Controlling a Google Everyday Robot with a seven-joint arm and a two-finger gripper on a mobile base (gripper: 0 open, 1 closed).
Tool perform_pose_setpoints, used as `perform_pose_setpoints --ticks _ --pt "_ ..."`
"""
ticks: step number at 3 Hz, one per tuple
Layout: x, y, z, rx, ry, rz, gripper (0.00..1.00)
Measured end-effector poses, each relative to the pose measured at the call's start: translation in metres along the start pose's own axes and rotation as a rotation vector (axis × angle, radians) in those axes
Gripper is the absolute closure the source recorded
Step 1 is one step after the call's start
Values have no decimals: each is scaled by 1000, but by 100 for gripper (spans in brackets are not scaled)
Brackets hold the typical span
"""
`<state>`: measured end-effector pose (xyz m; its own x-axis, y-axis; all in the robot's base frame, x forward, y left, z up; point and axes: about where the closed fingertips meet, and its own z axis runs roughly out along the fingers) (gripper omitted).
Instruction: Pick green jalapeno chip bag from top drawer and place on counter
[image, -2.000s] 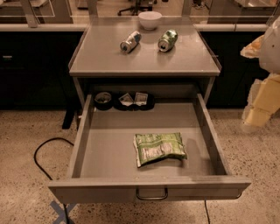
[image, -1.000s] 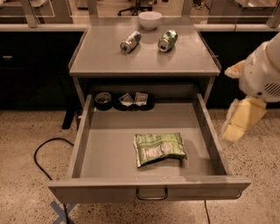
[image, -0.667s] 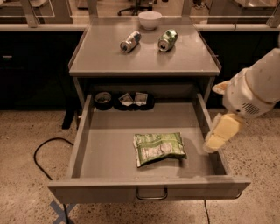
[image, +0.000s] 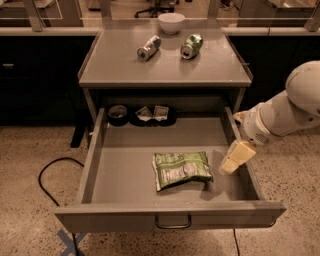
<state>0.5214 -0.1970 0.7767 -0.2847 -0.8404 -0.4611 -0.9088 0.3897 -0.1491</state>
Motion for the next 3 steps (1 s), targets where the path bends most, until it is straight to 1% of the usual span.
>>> perform_pose_setpoints --ticks 1,2,3 --pt "9 -10 37 -38 -49 24 0" --pt "9 -10 37 -38 -49 24 0" --pt "6 -4 52 -66 -79 29 0"
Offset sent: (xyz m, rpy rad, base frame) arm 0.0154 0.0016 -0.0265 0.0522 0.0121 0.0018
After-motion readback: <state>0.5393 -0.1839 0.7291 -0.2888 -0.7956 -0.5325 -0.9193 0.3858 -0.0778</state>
